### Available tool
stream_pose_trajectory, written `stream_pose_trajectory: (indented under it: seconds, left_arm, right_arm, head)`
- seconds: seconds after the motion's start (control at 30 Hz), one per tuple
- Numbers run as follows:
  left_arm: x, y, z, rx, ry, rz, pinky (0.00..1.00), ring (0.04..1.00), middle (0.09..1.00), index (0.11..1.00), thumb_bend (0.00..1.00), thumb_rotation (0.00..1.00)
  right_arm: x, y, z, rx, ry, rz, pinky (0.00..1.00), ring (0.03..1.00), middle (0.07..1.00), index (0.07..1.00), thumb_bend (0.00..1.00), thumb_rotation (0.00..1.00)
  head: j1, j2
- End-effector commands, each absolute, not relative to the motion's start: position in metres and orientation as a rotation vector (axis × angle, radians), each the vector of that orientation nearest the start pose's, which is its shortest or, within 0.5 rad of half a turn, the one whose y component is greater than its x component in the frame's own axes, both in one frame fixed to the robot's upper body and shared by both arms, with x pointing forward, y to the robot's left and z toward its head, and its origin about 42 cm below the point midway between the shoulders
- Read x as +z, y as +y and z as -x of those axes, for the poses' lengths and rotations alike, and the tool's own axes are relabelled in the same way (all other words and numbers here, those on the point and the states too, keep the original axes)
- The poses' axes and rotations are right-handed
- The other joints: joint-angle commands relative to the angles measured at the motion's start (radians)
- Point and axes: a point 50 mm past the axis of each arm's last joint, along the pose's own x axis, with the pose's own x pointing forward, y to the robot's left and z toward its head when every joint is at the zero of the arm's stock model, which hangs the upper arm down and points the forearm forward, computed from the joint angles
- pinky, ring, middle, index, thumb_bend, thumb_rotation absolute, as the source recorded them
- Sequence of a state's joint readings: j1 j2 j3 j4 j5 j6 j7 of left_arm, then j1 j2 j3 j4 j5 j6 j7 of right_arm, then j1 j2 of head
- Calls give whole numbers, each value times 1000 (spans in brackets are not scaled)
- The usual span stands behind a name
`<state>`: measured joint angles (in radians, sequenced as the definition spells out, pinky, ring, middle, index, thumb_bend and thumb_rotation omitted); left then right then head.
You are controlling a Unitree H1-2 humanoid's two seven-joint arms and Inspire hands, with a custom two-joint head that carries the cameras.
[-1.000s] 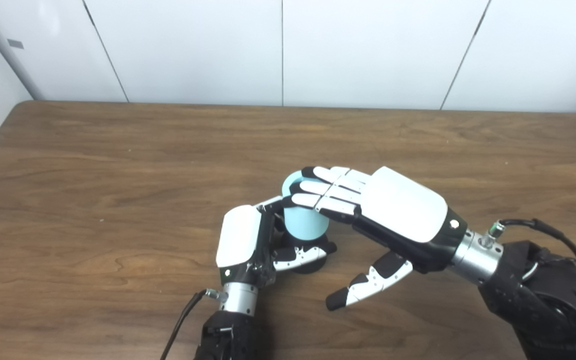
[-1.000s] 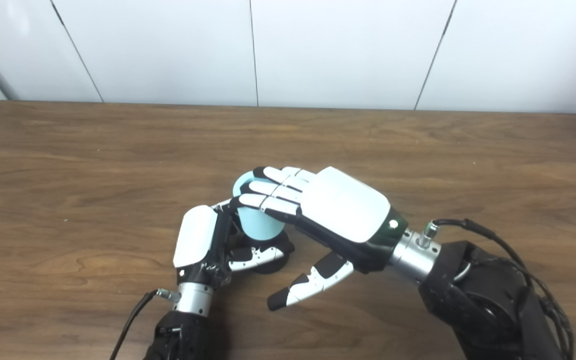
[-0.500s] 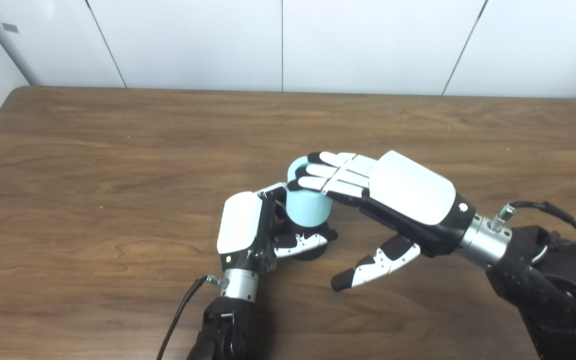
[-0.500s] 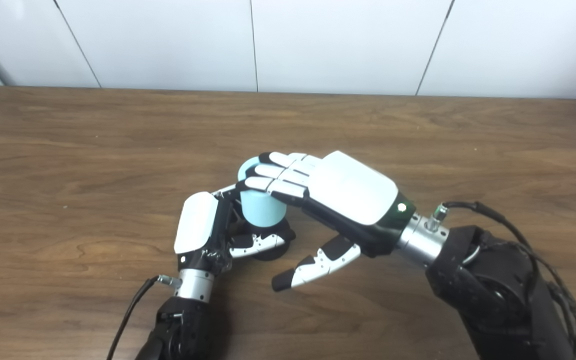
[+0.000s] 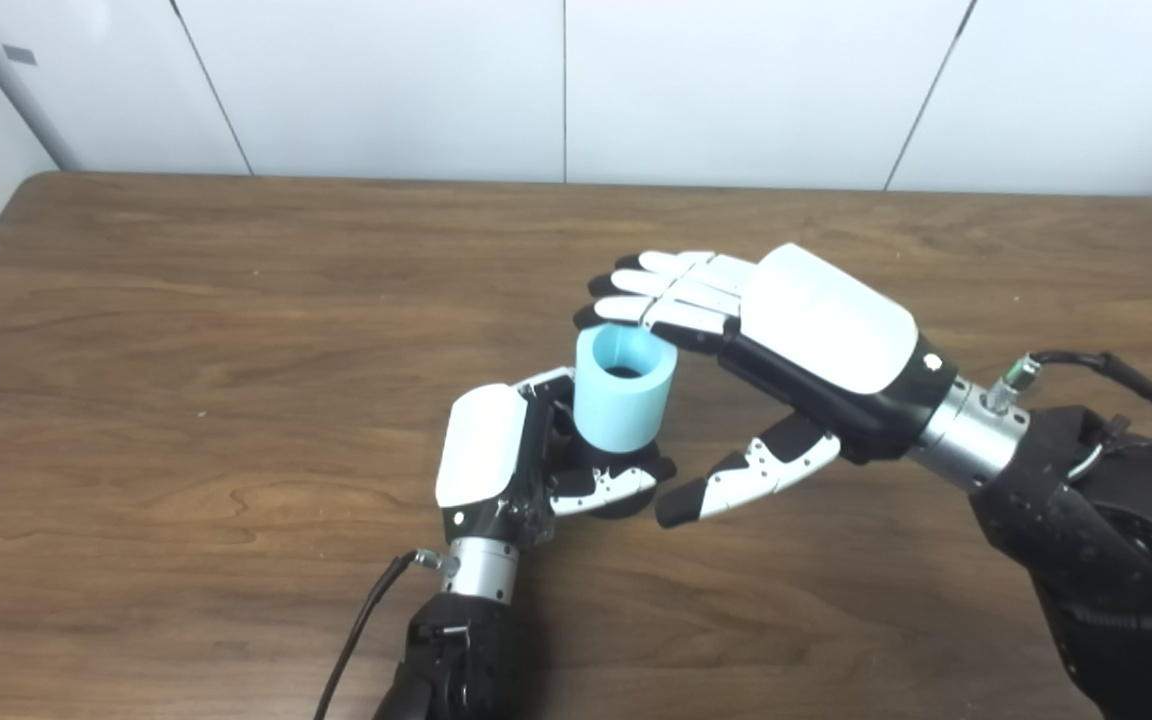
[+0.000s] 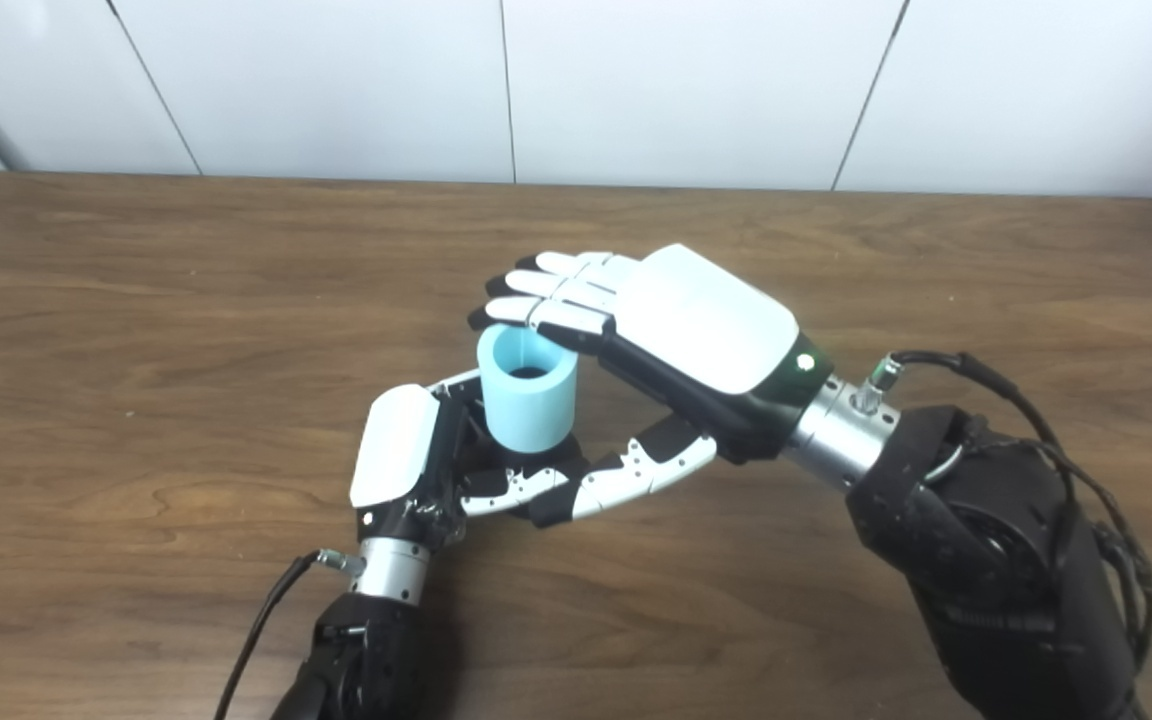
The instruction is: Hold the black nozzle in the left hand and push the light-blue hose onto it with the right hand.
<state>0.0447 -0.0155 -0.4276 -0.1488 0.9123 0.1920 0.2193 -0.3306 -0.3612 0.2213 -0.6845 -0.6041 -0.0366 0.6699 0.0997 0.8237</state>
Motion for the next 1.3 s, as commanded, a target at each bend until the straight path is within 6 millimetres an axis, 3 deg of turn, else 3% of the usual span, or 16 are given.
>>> stream_pose_trajectory:
  seconds: [0.0,0.13,0.27,0.37,0.5,0.63,1.0,1.27]
  left_arm:
    - [101,85,-230,-128,-64,-826,358,433,451,485,525,0]
    - [101,85,-230,-128,-66,-825,395,462,500,480,522,0]
    - [101,84,-231,-127,-65,-821,375,439,450,484,525,0]
    - [101,84,-231,-132,-59,-831,391,463,490,482,523,0]
    - [102,84,-232,-137,-58,-848,418,486,514,476,520,0]
    - [102,84,-232,-127,-64,-848,450,511,538,460,516,0]
    - [95,87,-233,-130,-48,-849,400,456,452,491,524,0]
    - [89,89,-231,-134,-25,-849,452,498,485,485,523,0]
  right_arm:
    - [335,-179,-266,610,-850,1177,832,914,904,860,608,951]
    - [339,-177,-268,612,-859,1178,832,908,900,858,602,944]
    - [335,-176,-267,630,-853,1211,858,919,905,873,604,952]
    - [330,-175,-266,639,-839,1234,878,927,914,887,625,965]
    - [314,-175,-266,680,-796,1276,933,964,939,909,622,958]
    - [300,-177,-265,704,-768,1306,907,962,939,906,634,904]
    - [281,-181,-262,711,-727,1294,925,964,933,903,617,838]
    - [273,-184,-260,715,-704,1300,937,971,931,905,608,905]
  head:
    - [1,0]
    - [2,0]
    - [2,3]
    - [2,4]
    - [3,6]
    - [3,6]
    - [4,10]
    - [6,16]
